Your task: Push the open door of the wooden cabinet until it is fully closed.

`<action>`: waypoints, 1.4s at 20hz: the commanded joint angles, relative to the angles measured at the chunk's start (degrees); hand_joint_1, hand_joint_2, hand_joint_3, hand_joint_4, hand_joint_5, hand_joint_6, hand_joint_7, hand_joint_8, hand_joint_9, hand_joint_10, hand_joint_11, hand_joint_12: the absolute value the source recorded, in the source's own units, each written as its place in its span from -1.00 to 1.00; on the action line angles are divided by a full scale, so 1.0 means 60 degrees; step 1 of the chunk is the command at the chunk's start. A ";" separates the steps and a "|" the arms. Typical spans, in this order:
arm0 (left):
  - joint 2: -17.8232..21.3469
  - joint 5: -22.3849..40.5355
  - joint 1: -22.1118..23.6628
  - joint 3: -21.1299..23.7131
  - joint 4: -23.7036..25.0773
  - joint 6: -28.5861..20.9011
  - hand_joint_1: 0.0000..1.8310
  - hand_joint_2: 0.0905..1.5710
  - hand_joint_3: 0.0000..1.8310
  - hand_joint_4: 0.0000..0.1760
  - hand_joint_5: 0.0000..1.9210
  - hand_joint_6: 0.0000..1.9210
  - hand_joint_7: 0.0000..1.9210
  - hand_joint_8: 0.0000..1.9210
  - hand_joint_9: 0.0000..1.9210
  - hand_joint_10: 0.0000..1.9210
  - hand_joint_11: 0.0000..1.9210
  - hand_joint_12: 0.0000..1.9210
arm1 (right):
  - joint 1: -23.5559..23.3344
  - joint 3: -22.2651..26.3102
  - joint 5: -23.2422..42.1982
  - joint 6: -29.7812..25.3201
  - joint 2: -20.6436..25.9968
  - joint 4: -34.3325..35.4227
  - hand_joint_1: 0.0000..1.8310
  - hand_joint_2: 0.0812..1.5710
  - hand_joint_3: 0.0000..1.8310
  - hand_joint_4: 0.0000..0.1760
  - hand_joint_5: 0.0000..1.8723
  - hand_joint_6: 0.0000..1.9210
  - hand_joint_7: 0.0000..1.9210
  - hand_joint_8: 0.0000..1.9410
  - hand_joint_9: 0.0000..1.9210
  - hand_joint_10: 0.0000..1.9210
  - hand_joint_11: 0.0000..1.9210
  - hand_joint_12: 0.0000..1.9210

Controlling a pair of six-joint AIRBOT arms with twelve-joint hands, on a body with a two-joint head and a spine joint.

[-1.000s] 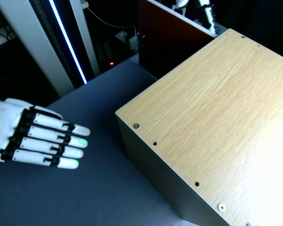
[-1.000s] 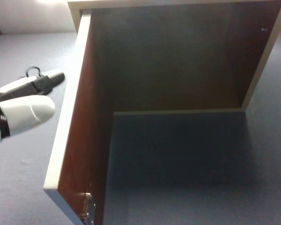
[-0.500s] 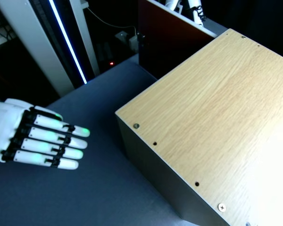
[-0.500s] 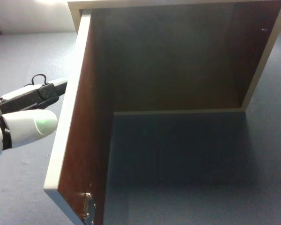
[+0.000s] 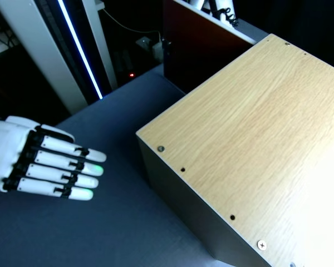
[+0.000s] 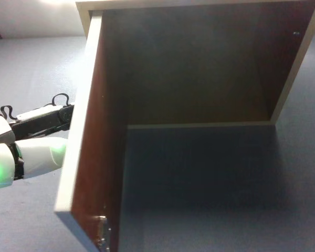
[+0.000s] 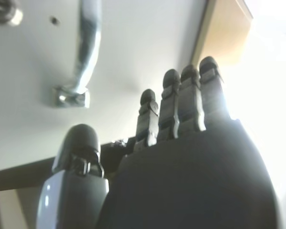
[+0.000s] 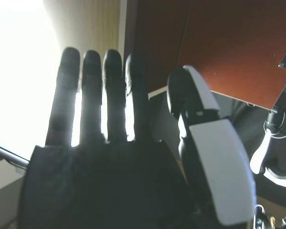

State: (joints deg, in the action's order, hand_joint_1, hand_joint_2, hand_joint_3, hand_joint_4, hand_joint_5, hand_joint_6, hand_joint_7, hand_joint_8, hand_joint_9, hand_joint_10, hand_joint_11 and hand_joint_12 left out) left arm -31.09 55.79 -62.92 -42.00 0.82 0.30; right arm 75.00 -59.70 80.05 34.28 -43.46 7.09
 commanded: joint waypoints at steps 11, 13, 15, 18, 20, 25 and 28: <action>-0.0607 0.0528 0.0739 -0.0426 0.0921 -0.0049 -1.00 0.69 -0.99 1.00 -0.89 -1.00 -0.81 -0.99 -0.88 -0.99 -0.99 -1.00 | -0.0043 -0.0099 0.1057 -0.0087 -0.0066 0.0291 -0.32 0.78 -1.00 -1.00 -0.49 -1.00 -0.55 -1.00 -0.63 -1.00 -0.67 -0.95; -0.0661 0.0397 0.0925 -0.0439 0.1109 -0.0049 -1.00 0.70 -0.99 1.00 -0.89 -1.00 -0.81 -0.99 -0.88 -0.99 -0.98 -0.99 | -0.0043 -0.0100 0.1050 -0.0087 -0.0067 0.0291 -0.36 0.77 -1.00 -1.00 -0.49 -1.00 -0.54 -1.00 -0.62 -1.00 -0.65 -0.95; -0.0721 0.0348 0.1091 -0.0464 0.1240 -0.0049 -1.00 0.70 -0.99 1.00 -0.89 -1.00 -0.84 -1.00 -0.90 -1.00 -1.00 -1.00 | -0.0043 -0.0104 0.1050 -0.0087 -0.0067 0.0291 -0.45 0.76 -1.00 -1.00 -0.53 -1.00 -0.62 -1.00 -0.70 -1.00 -0.76 -1.00; -0.0984 0.0304 0.1477 -0.0595 0.1706 -0.0049 -1.00 0.71 -0.99 1.00 -0.90 -1.00 -0.86 -1.00 -0.93 -1.00 -1.00 -1.00 | -0.0043 -0.0104 0.1051 -0.0087 -0.0066 0.0297 -0.45 0.77 -1.00 -1.00 -0.53 -1.00 -0.63 -1.00 -0.73 -1.00 -0.79 -1.00; -0.1276 0.0105 0.1876 -0.0771 0.2185 -0.0049 -1.00 0.71 -0.99 1.00 -0.89 -0.99 -0.87 -1.00 -0.95 -0.99 -1.00 -1.00 | -0.0044 -0.0104 0.1052 -0.0091 -0.0066 0.0306 -0.43 0.78 -1.00 -1.00 -0.52 -1.00 -0.63 -0.99 -0.73 -1.00 -0.80 -1.00; -0.1669 -0.0311 0.2480 -0.0956 0.3004 -0.0049 -1.00 0.75 -0.99 1.00 -0.86 -1.00 -0.82 -1.00 -0.89 -1.00 -0.95 -0.98 | -0.0043 -0.0103 0.1053 -0.0093 -0.0066 0.0309 -0.46 0.76 -1.00 -1.00 -0.53 -1.00 -0.63 -1.00 -0.72 -0.99 -0.77 -0.98; -0.1904 -0.0389 0.2760 -0.1045 0.3203 -0.0049 -1.00 0.76 -1.00 0.61 -0.83 -0.98 -0.80 -0.99 -0.85 -0.99 -0.84 -0.94 | -0.0042 -0.0100 0.1053 -0.0112 -0.0066 0.0311 -0.44 0.77 -1.00 -1.00 -0.53 -1.00 -0.63 -1.00 -0.74 -1.00 -0.80 -0.99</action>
State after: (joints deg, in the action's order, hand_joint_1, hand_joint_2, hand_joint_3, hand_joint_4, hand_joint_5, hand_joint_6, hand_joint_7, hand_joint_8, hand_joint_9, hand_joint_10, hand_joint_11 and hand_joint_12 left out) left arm -42.35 47.51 -47.11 -48.16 20.80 0.30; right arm 75.00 -60.05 79.46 34.11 -43.81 7.11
